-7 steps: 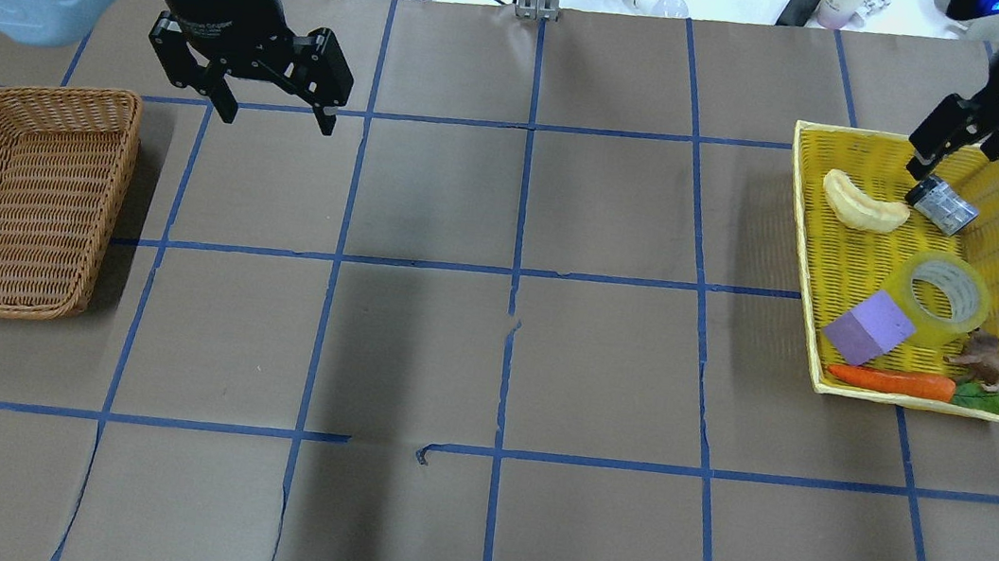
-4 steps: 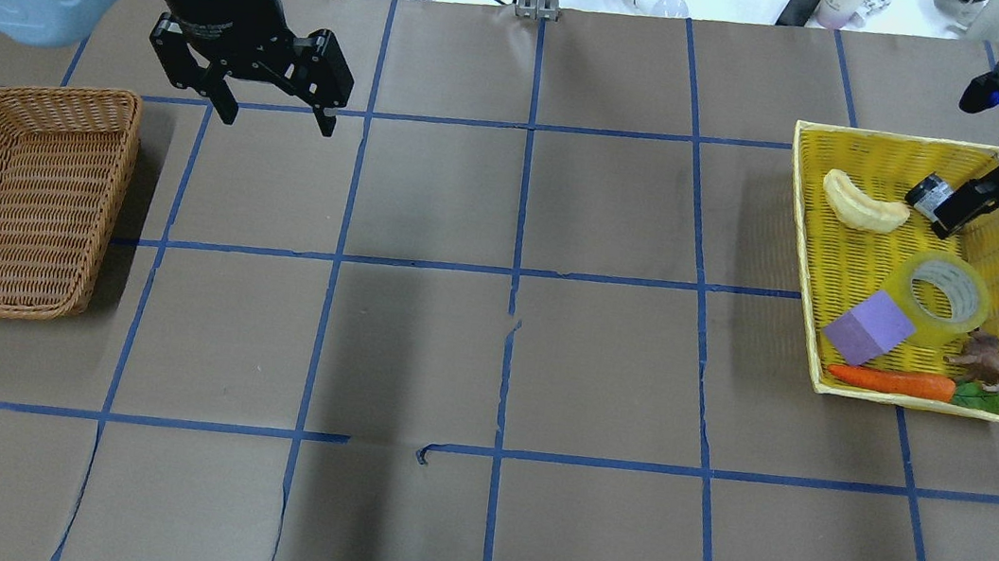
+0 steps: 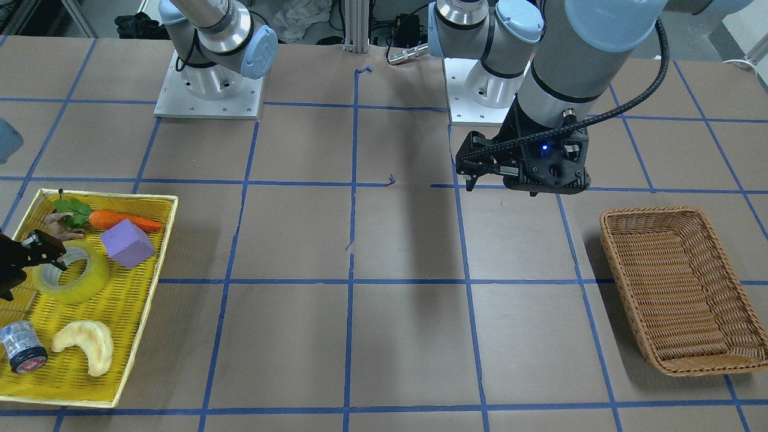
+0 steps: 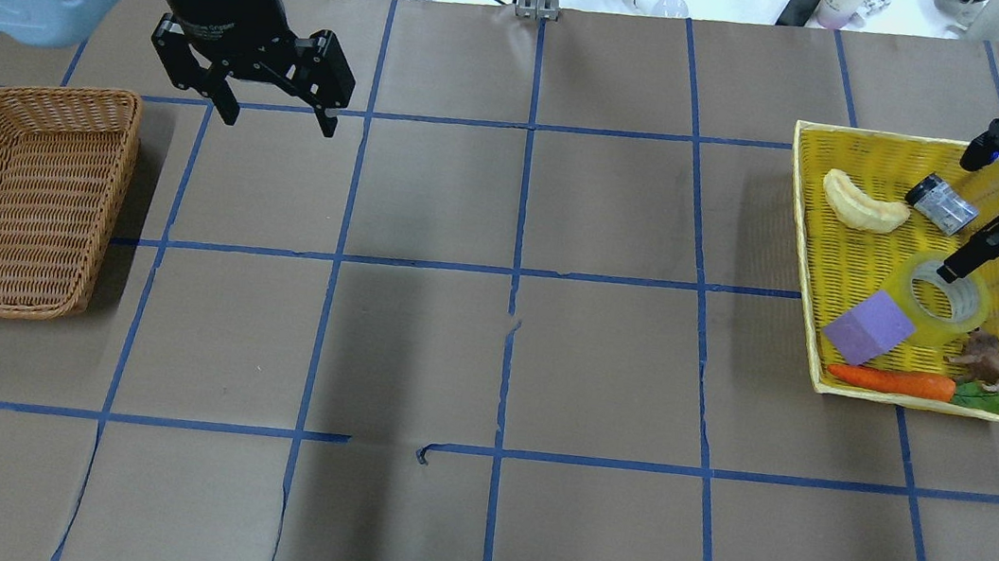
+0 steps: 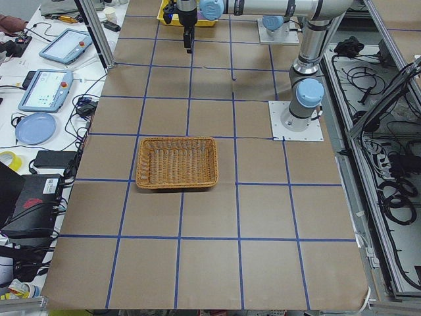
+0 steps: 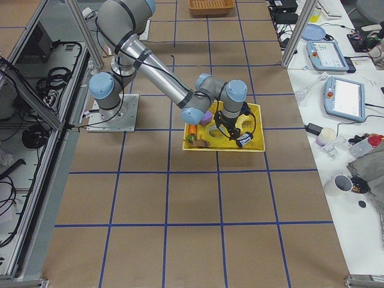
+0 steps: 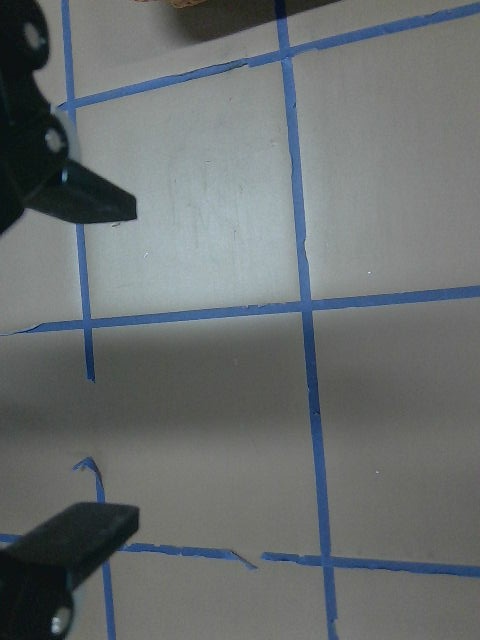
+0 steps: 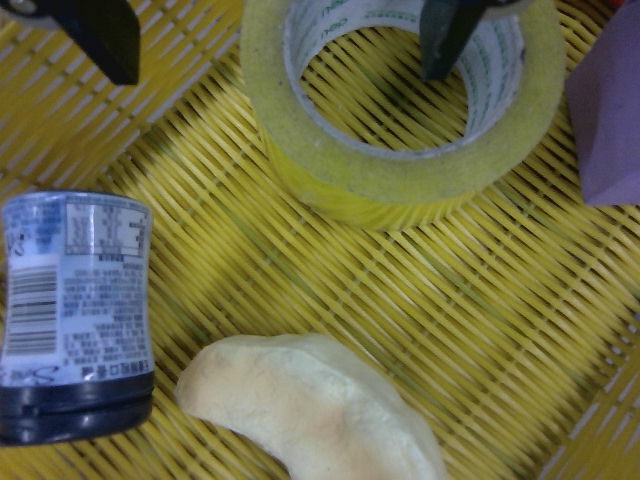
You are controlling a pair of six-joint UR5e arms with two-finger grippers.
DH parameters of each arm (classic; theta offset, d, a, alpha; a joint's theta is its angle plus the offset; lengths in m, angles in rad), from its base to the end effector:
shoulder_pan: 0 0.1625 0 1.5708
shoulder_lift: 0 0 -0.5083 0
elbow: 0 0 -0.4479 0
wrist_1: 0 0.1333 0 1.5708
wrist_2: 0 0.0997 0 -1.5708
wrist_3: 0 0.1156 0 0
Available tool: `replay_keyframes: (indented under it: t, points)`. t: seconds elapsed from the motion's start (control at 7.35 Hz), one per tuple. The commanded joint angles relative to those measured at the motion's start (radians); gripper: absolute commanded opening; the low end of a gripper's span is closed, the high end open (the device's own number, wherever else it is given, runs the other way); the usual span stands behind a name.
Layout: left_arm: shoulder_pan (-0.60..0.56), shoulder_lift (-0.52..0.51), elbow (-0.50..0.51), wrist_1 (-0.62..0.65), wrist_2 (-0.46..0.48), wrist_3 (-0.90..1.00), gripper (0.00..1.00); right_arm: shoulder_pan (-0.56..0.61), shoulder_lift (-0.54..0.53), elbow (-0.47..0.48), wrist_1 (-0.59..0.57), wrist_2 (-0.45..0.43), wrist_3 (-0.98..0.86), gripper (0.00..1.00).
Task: Transfer tape with both arms
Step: 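Lower the right gripper into the yellow tray onto the yellow tape roll, then grasp the tape roll with the right gripper and carry it toward the table center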
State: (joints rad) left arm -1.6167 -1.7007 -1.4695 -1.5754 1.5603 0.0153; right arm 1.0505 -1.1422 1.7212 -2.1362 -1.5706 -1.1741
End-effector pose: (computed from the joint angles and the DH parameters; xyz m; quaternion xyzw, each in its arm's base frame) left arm -0.1623 -0.6026 0.5349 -0.0305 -0.9994 -0.0167 0.0050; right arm -0.2245 -0.6600 0.2628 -0.3211 0.9470 0.0044 0.0052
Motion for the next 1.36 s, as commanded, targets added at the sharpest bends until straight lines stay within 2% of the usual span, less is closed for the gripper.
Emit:
replay_keyframes:
  t: [0.0,0.14,0.27,0.41,0.68,0.95,1.22]
  points:
    - [0.000,-0.001,0.000,0.000,0.000,0.000,1.00,-0.001,0.031,0.009,-0.008,-0.012,0.002,0.66]
    - [0.001,-0.001,-0.002,0.000,0.000,0.000,1.00,-0.001,0.033,0.011,-0.002,-0.014,0.007,0.27]
    - [0.000,0.001,-0.011,0.003,-0.002,0.000,1.00,-0.001,0.033,0.011,0.001,-0.015,0.008,0.04]
    - [0.000,0.001,-0.012,0.003,-0.002,-0.002,1.00,-0.001,0.033,0.011,0.002,-0.019,0.008,0.00]
    - [0.001,0.003,-0.012,0.003,0.000,-0.002,1.00,-0.001,0.015,-0.006,0.021,-0.016,0.020,0.00]
    - [0.001,0.003,-0.012,0.003,-0.002,-0.002,1.00,0.025,-0.028,-0.087,0.082,0.000,0.063,0.00]
    - [0.001,0.003,-0.012,0.003,0.000,-0.002,1.00,0.130,-0.045,-0.201,0.200,-0.002,0.164,0.00]
